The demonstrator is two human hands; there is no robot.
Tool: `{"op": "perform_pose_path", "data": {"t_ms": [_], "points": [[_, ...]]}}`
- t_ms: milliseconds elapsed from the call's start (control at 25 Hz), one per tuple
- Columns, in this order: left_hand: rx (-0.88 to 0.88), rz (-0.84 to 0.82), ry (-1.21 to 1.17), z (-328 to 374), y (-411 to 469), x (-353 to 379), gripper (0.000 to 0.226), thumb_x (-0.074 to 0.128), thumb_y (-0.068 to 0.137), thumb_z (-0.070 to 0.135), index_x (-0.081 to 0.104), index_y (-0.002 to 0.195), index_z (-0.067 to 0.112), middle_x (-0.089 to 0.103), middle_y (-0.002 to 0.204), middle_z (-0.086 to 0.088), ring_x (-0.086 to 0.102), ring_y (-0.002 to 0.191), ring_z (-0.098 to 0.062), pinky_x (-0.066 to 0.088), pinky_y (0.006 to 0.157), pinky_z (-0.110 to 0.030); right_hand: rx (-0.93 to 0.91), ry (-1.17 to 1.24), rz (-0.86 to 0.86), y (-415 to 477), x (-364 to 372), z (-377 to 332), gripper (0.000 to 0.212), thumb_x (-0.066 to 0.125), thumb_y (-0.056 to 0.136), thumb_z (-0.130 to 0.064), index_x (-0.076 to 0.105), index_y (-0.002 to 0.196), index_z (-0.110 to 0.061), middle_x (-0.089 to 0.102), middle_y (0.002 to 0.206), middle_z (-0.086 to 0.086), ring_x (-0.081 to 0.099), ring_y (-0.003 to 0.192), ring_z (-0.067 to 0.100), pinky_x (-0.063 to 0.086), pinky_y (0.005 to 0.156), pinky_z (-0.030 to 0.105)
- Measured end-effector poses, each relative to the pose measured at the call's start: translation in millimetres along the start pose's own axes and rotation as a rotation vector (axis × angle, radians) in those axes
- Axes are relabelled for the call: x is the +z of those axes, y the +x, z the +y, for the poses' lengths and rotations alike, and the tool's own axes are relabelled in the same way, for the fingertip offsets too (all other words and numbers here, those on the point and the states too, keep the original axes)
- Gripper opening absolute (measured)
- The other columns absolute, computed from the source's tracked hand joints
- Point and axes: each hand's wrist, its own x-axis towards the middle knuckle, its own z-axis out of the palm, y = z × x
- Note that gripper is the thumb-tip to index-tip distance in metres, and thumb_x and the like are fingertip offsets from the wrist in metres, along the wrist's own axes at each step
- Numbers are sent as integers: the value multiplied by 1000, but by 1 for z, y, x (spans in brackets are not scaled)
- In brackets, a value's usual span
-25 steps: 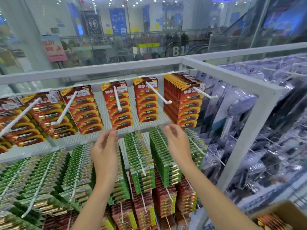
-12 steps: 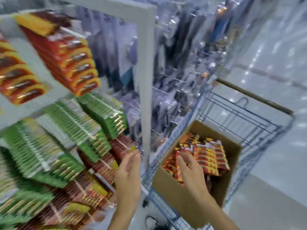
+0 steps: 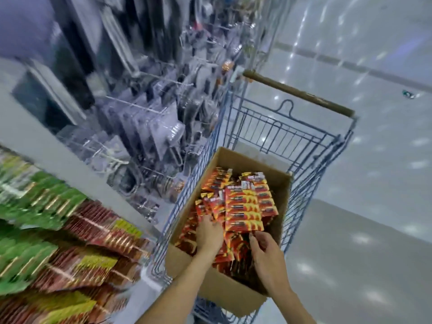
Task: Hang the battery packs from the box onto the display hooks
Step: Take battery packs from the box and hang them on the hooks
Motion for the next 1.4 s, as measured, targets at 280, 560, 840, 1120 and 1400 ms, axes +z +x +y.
{"op": "perform_pose_path", "data": {"t_ms": [280, 560, 840, 1120, 1400], "points": [[-129, 126, 102, 21, 29, 30, 26, 67, 100, 29, 69, 107, 5, 71, 111, -12, 67, 103, -35, 48, 75, -37, -39, -30, 11, 30, -3, -7, 36, 49, 105, -46, 58, 134, -28, 63, 128, -13, 59, 116, 8, 48, 96, 29], [48, 87, -187, -19, 7, -14, 7, 66, 101, 31, 64, 95, 29, 73, 96, 7, 72, 95, -20, 62, 84, -49, -19, -131, 2, 69, 13, -36, 50, 61, 100, -46, 50, 141, -19, 59, 137, -5, 58, 126, 17, 49, 105, 35], [109, 48, -471, -26, -41, -80, 10, 70, 98, 27, 74, 104, 20, 81, 94, 3, 78, 87, -18, 63, 82, -47, 46, -466, 44, 115, 54, -58, 98, 74, 86, -58, 24, 156, -10, 27, 162, 17, 33, 148, 36, 40, 117, 51], [44, -67, -728, -12, -80, -117, 21, 66, 99, 26, 71, 118, 18, 80, 103, -8, 79, 91, -31, 64, 77, -43, 84, -105, -81, 111, 40, -58, 55, 84, 77, -34, 54, 120, -19, 65, 124, 2, 59, 104, 18, 50, 104, 43], [144, -55, -827, -6, -139, -166, 25, 65, 97, 21, 72, 118, 12, 80, 101, -13, 78, 86, -34, 63, 64, -35, -5, 498, -552, -25, -7, -107, 50, 85, 81, -19, 61, 125, -24, 76, 116, 4, 74, 104, 25, 55, 95, 48]]}}
